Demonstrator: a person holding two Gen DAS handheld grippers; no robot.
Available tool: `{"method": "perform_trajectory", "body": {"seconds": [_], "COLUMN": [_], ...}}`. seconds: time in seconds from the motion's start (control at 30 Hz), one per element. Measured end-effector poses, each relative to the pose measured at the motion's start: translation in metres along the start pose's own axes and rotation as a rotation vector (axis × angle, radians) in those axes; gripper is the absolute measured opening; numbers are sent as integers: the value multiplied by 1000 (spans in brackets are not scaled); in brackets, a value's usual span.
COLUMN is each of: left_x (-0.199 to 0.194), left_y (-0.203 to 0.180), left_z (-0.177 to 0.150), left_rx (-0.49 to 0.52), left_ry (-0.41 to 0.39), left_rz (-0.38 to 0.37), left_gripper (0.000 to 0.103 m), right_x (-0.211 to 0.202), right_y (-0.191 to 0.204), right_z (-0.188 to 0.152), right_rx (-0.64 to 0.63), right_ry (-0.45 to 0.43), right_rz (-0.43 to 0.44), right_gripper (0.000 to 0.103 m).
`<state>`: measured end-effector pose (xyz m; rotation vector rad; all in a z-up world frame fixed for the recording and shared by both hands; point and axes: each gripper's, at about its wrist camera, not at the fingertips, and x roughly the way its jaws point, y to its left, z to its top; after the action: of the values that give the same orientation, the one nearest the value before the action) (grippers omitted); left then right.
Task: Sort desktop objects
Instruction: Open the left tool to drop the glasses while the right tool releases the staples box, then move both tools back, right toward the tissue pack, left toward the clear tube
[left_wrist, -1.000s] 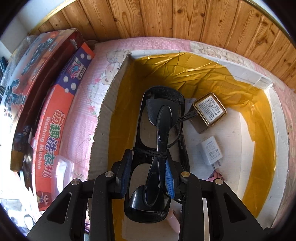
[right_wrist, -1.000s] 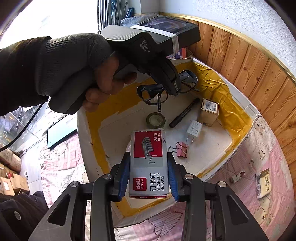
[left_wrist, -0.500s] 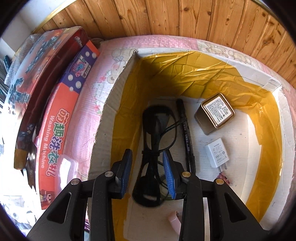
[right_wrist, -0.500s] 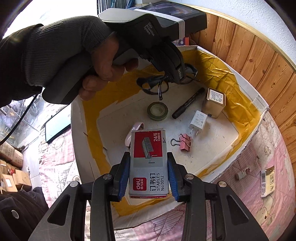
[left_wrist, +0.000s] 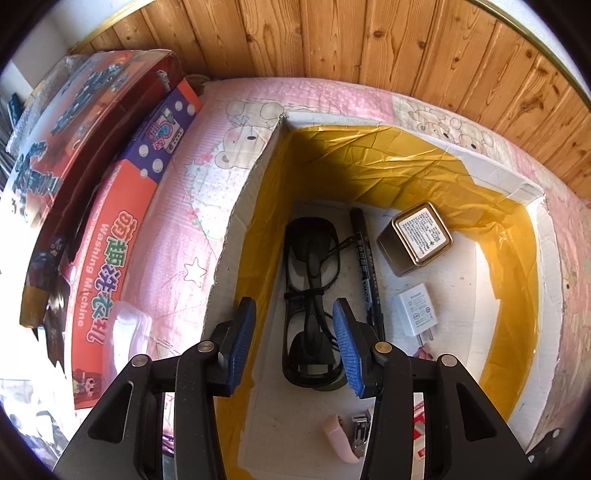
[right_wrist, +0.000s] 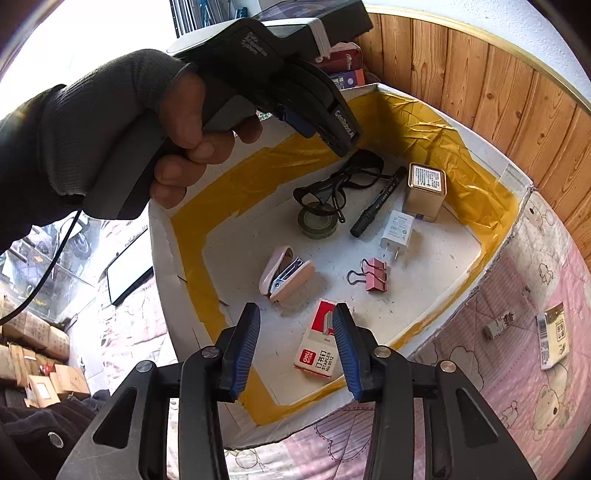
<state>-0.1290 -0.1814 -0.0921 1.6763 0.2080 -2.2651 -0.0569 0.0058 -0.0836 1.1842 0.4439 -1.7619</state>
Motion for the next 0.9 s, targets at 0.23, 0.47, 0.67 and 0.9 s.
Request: {"method": "perform_trajectory", "body": {"seconds": [0.23,0.47,0.67,0.9], "left_x": [-18,-36,-55,-78], "left_y": [6,14,14,8], "left_z": [-9,-23,-33,-46], "left_rx": [-10,-37,-32,-18], "left_ry": [-18,-28,-47,-67], "left_rz": [-37,-77,-87,-112], "left_gripper": [47,47,47,47], "right_x": [-9,-18,-29,-47], "right_y": [-6,3,14,23], "right_z": [-6,-8,-6,-6], "right_rx": [75,67,47,44], "right_ry": [-11,-20,-40,-83], "right_rz": [29,22,10,-8], "right_gripper": [43,43,43,43]}}
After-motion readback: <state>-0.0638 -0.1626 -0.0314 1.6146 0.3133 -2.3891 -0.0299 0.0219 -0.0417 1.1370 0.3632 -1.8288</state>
